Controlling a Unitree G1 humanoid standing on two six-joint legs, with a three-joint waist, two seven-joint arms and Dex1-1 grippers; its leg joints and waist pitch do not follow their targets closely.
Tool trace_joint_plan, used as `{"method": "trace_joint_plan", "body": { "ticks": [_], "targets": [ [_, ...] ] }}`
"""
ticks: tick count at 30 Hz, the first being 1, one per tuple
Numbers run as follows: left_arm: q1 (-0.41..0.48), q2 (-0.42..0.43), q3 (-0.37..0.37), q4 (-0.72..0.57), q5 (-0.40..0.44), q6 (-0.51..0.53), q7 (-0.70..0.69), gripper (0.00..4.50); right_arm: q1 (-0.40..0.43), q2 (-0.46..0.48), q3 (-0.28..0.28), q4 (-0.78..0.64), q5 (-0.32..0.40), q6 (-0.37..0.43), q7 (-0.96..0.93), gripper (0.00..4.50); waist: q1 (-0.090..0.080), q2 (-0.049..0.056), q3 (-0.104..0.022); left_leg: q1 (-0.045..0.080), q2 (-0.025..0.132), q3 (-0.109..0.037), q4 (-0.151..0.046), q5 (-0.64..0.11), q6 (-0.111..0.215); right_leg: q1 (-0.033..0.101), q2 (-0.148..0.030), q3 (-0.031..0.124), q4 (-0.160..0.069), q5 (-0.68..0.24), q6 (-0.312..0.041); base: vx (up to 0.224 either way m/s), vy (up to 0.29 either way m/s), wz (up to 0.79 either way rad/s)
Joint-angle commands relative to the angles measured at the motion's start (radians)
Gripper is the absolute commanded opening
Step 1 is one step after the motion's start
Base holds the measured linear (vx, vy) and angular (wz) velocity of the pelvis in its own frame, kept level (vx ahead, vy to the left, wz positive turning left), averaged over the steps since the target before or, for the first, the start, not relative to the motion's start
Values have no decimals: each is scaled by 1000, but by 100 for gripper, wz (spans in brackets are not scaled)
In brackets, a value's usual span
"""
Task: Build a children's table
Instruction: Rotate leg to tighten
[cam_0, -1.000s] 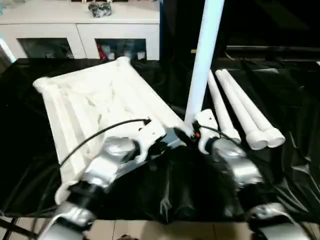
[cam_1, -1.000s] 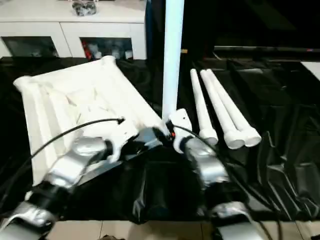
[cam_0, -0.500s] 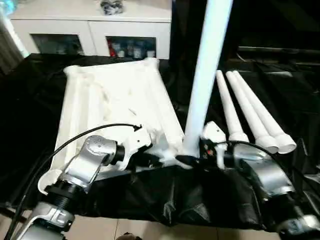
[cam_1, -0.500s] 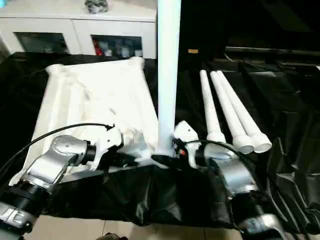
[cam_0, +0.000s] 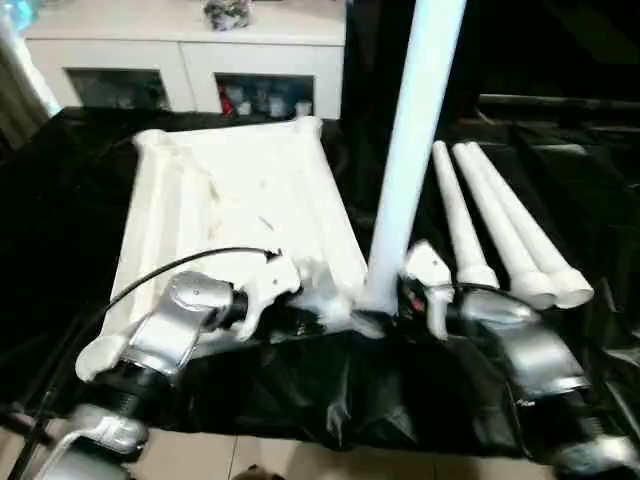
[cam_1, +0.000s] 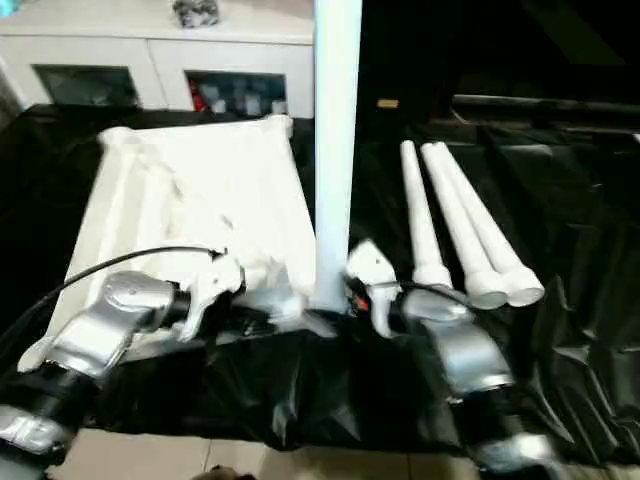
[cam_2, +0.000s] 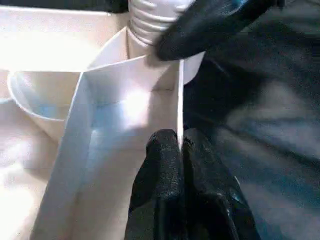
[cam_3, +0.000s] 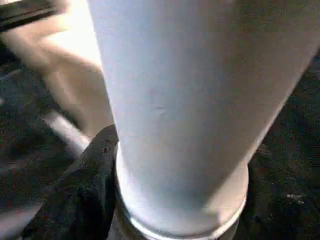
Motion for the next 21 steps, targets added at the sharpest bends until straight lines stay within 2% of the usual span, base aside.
{"method": "trace_joint_plan", "body": {
  "ticks": [1,4,5,9,10,13,15,17,21],
  "targets": [
    [-43,-111,-18,1,-6,11,134,0,-26,102,14,100,-16,8,-180,276,-9,-11,-49,33,91,-57,-84,-353,-39,16,-108,59,-93,-442,-187,0,0,0],
    [-50,-148,-10,1,3,42,198,0,-43,138,-14,143,-13,4,-271,276,-16,-11,-49,35,91,-59,-83,-379,-42,12,-110,60,-102,-480,-164,0,0,0],
    [-50,-181,-12,-11,7,62,239,0,-57,167,-25,179,-23,-10,-340,276,-17,-12,-50,34,90,-57,-82,-375,-37,11,-110,61,-101,-467,-160,0,0,0],
    [-38,-219,-26,-30,15,70,254,0,-76,198,-28,219,-50,-60,-391,276,-21,-13,-52,27,89,-56,-83,-348,-20,14,-109,61,-99,-429,-165,0,0,0],
    [-33,-223,-33,-33,18,62,247,0,-81,206,-33,227,-49,-85,-386,332,-21,-12,-53,26,89,-55,-83,-338,-14,15,-109,61,-98,-412,-167,0,0,0],
    [-27,-219,-45,-34,18,46,229,0,-93,217,-56,226,-14,-107,-340,348,-20,-12,-56,22,90,-52,-83,-308,6,19,-107,62,-91,-351,-182,0,0,0],
    [-24,-197,-51,-40,6,36,196,0,-97,195,-40,213,-13,-111,-294,355,-18,-9,-57,20,91,-51,-82,-283,18,23,-107,61,-86,-307,-196,0,0,0],
    [-22,-187,-50,-45,1,36,180,0,-96,183,-29,207,-16,-115,-272,382,-18,-10,-58,19,90,-49,-81,-276,24,25,-107,60,-85,-291,-203,0,0,0],
    [-10,-129,-55,-66,-17,13,78,0,-74,108,24,152,-1,-110,-98,382,-15,-8,-60,14,90,-50,-78,-252,44,32,-108,58,-82,-279,-205,0,0,0]
  ]
}}
